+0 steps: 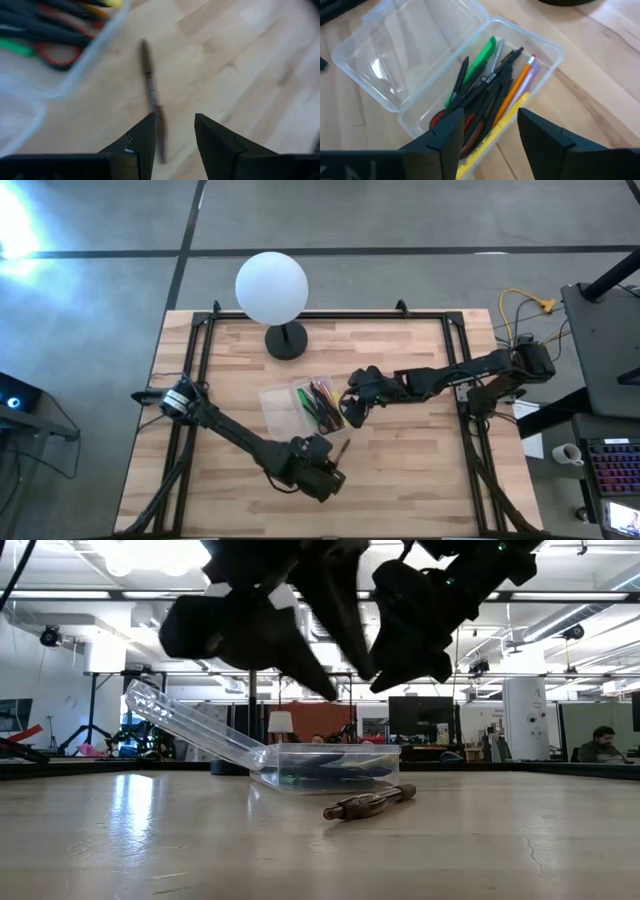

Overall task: Pick & place school supplies into a supply box
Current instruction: Put the brown ballpen into the supply box

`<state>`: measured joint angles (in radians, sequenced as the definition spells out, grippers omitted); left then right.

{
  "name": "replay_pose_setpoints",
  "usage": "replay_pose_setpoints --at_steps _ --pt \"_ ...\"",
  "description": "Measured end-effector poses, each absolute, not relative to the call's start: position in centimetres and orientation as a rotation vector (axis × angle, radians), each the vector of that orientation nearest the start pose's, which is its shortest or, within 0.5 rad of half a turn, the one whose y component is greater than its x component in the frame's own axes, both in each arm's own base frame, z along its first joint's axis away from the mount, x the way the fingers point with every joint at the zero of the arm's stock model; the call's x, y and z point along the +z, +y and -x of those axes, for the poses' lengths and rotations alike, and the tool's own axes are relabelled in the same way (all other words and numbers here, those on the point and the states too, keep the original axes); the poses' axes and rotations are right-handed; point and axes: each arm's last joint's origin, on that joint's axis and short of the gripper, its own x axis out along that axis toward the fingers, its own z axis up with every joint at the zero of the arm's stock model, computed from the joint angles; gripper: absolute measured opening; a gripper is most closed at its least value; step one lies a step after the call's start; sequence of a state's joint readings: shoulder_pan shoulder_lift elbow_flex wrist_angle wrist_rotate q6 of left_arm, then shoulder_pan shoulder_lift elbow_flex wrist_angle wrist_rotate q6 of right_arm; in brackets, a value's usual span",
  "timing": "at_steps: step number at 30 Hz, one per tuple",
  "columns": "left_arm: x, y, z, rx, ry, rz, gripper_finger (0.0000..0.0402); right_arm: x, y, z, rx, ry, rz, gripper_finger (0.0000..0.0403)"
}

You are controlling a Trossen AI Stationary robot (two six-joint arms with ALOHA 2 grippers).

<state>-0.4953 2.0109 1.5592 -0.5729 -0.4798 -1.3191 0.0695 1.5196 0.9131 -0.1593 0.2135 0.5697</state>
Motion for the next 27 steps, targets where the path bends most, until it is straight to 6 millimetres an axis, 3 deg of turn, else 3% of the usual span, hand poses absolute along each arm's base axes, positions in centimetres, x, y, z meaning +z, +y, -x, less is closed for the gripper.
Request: replay_pose_setpoints --at_steps 2,6,8,13,17,21,27 --pt "21.7 -18.9 -38.3 0.595 0.753 0.775 0.0118 20.9 1.5 -31.0 -0.352 0.706 -0.433 0.0178" --pt "25.5 -18.7 -39.1 0.588 0.702 0.747 0.011 20.7 1.5 -30.8 -0.359 0.733 -0.429 0.0178" --pt "25.9 -18.5 -39.5 0.606 0.725 0.713 0.0101 20.7 1.5 -30.8 -0.362 0.741 -0.428 0.0178" --pt "23.1 -19.4 -41.9 0.558 0.809 0.677 0.0084 20.6 1.5 -30.7 -0.363 0.749 -0.424 0.0178" --pt "22.8 -19.1 -41.5 0.642 0.794 0.677 0.0082 20.7 1.5 -30.4 -0.367 0.766 -0.42 0.0178" --pt "21.3 -19.3 -41.4 0.613 0.864 0.714 0.0085 20.8 1.5 -30.1 -0.364 0.782 -0.396 0.0178" --pt "19.1 -19.4 -42.1 0.572 0.888 0.783 0.0124 21.0 1.3 -29.8 -0.385 0.792 -0.348 0.0178"
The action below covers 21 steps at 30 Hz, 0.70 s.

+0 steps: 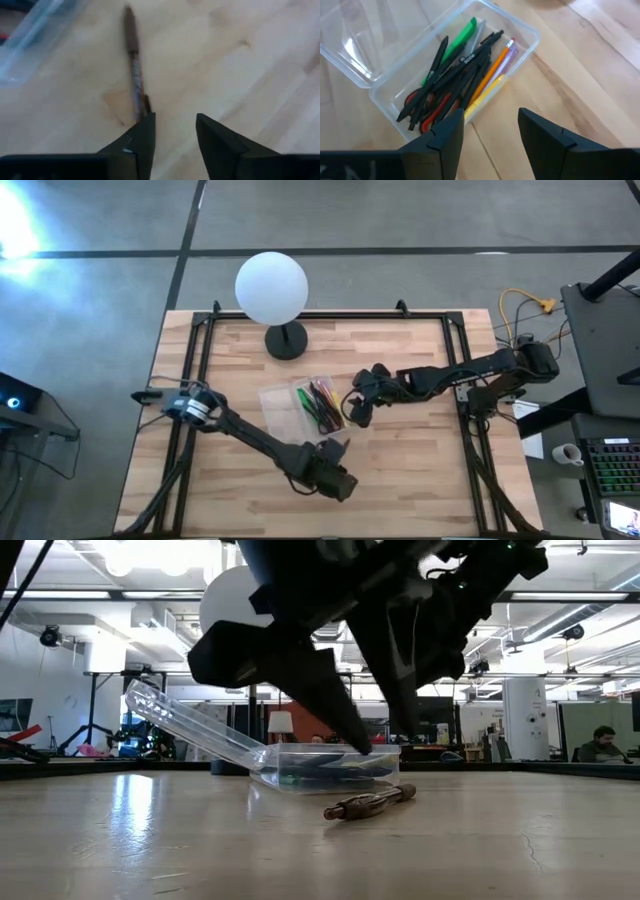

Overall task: Pick & place school supplies into a supply box
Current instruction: Put the brown ballpen into the supply box

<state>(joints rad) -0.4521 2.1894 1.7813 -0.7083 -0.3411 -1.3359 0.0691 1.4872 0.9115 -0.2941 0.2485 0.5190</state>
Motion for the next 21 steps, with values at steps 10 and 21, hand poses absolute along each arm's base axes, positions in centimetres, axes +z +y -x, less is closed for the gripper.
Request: replay_pose_setpoints --at_steps 10,21 --pt "17.8 -18.2 -41.8 0.63 0.922 0.756 0.0164 21.1 1.3 -29.6 -0.399 0.791 -0.336 0.0178" --pt "14.8 -17.5 -41.4 0.621 0.889 0.773 0.0154 21.1 1.1 -29.6 -0.441 0.786 -0.316 0.0178"
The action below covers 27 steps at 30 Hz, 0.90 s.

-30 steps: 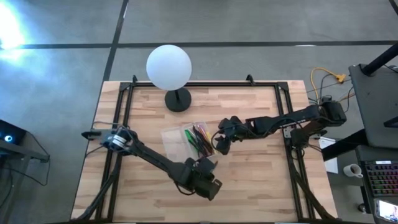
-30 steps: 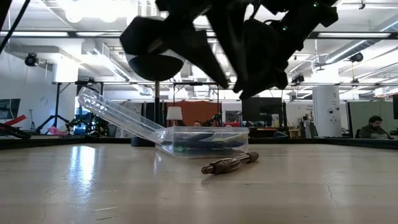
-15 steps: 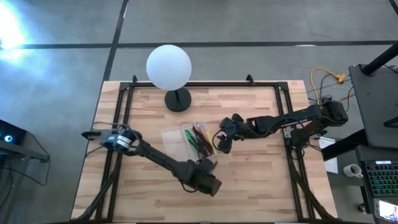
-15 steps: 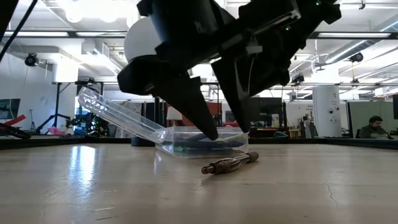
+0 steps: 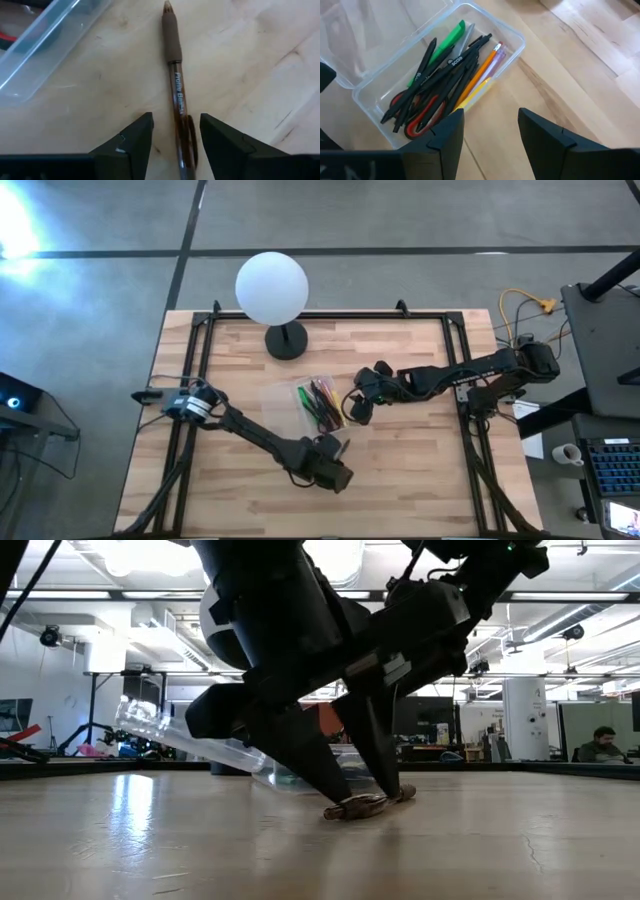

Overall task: Pick & place school supplies into a supply box
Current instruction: Put the brown ballpen into the supply box

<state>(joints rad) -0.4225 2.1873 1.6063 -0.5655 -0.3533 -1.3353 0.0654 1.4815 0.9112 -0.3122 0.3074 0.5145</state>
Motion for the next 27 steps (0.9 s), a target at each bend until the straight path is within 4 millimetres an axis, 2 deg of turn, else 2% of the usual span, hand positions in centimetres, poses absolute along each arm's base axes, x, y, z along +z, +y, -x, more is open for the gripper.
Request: replay_pose_setpoints --at_steps 9,16,21,27 --pt "14.5 -17.1 -41.3 0.589 0.936 0.651 0.0082 21.0 0.9 -29.5 -0.453 0.79 -0.307 0.0178" --pt "14.5 -17.0 -41.2 0.604 0.937 0.632 0.0027 21.0 0.8 -29.5 -0.458 0.789 -0.31 0.0178" --pt "14.8 -16.9 -41.4 0.603 0.928 0.634 0.0016 21.0 0.8 -29.5 -0.459 0.788 -0.313 0.0178" --pt "16.5 -17.4 -42.4 0.561 0.897 0.644 0.0013 21.3 0.7 -29.4 -0.481 0.771 -0.309 0.0178"
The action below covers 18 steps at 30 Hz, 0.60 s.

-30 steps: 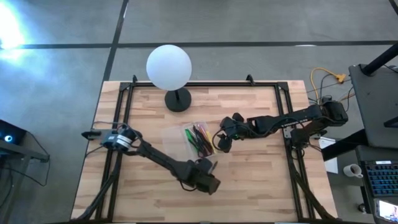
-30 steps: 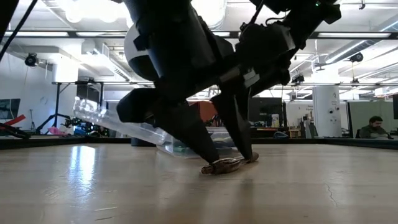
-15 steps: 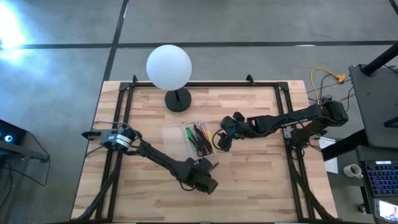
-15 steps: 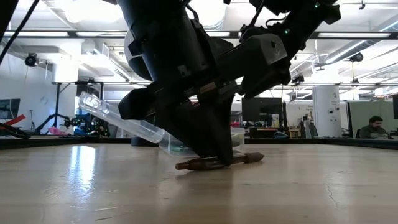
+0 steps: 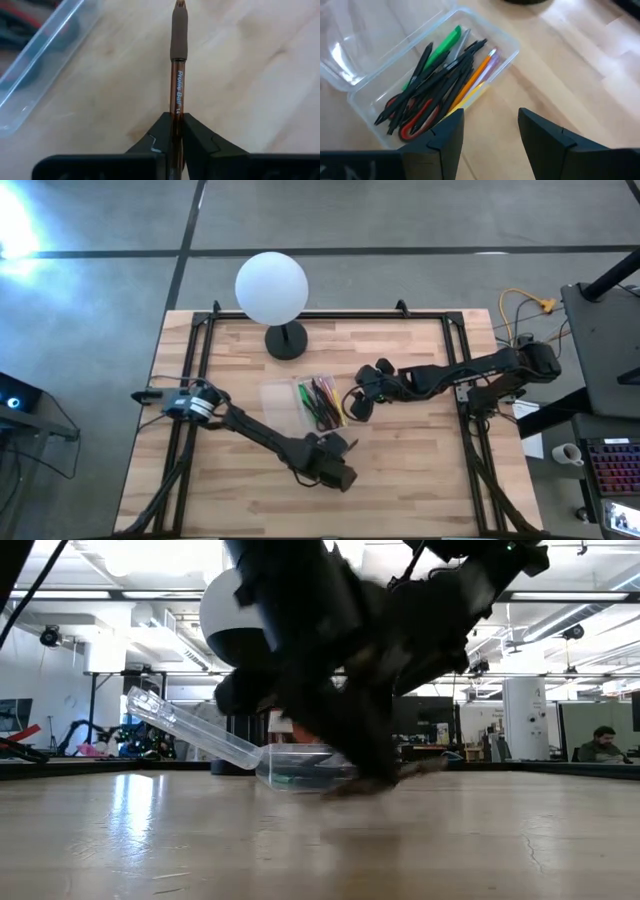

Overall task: Pick & place school supplies into a supply box
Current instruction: Put the brown ballpen into the supply box

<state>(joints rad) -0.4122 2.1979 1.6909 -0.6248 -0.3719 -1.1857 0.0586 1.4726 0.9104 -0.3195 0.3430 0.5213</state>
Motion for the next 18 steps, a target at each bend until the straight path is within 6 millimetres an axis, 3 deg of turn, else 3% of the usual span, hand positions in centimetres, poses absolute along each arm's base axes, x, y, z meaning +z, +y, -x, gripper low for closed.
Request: replay_pose_setpoints --at_steps 7,14,18 --pt "19.8 -17.7 -43.3 0.637 0.769 0.767 0.0002 23.1 0.3 -28.1 -0.629 0.677 -0.301 0.0178" --pt "22.7 -16.6 -42.4 0.957 0.6 0.997 0.0003 26.0 -0.1 -26.2 -0.708 0.551 -0.286 0.0178" --pt "24.6 -16.3 -42.5 0.893 0.589 0.96 0.0002 26.8 -0.4 -25.4 -0.711 0.54 -0.285 0.0178"
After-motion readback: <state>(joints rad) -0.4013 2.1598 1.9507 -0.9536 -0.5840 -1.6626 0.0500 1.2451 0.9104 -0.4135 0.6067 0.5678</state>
